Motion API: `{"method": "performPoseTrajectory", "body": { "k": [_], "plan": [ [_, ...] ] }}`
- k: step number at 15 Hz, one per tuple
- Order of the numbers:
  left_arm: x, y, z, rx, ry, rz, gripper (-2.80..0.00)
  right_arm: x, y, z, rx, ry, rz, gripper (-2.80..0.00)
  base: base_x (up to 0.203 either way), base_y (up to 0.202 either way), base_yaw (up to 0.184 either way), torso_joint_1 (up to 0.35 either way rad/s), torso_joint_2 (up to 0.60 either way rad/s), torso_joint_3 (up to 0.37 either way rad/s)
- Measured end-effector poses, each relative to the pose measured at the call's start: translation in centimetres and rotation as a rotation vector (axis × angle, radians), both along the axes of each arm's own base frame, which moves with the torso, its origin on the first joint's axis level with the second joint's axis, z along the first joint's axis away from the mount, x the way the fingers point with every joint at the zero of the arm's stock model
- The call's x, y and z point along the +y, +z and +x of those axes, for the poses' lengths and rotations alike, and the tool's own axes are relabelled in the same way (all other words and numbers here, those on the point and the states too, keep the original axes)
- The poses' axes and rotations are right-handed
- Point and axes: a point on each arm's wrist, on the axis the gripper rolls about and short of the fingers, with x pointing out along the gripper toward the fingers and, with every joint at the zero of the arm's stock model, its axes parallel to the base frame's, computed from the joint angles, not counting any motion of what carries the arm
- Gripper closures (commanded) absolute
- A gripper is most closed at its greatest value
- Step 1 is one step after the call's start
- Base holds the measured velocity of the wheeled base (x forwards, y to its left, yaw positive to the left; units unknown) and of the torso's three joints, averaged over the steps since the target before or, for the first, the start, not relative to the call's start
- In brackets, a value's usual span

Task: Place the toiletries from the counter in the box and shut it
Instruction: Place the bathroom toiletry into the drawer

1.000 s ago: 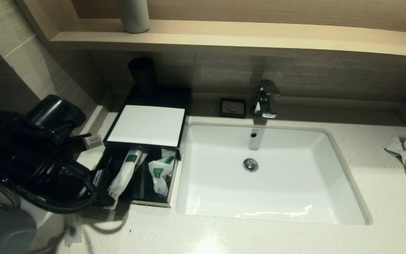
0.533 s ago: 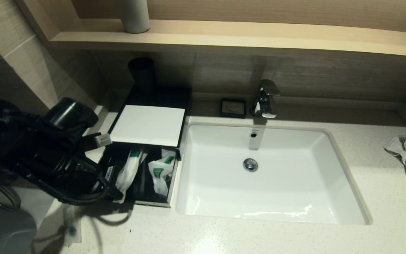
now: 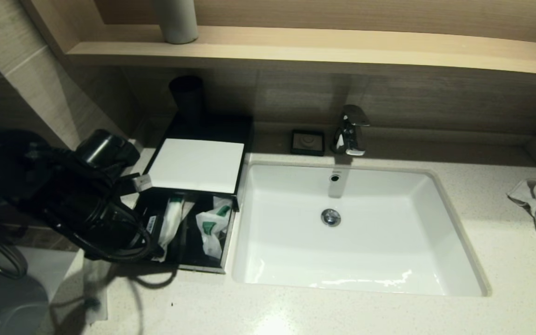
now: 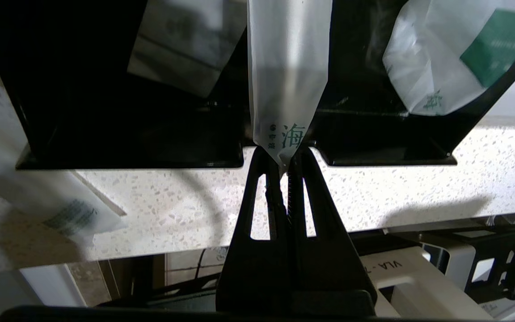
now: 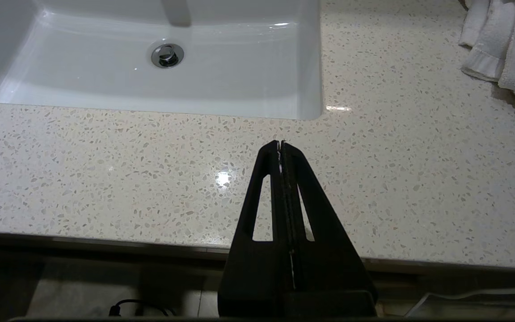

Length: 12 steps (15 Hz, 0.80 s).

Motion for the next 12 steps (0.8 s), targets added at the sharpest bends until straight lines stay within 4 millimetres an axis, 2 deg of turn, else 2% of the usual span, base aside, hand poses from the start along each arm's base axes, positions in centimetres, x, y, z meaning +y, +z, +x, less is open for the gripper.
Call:
{"method": "performPoseTrajectory", "body": {
  "k": [12],
  "plan": [
    [-0.5,0.2,1.6,-0.036,0.000,-0.008,0.00,0.0,0.0,0.0,0.000,0.000,0.000,0.00,0.000,0.000,0.000,0.000,0.00,0.000]
  ]
}}
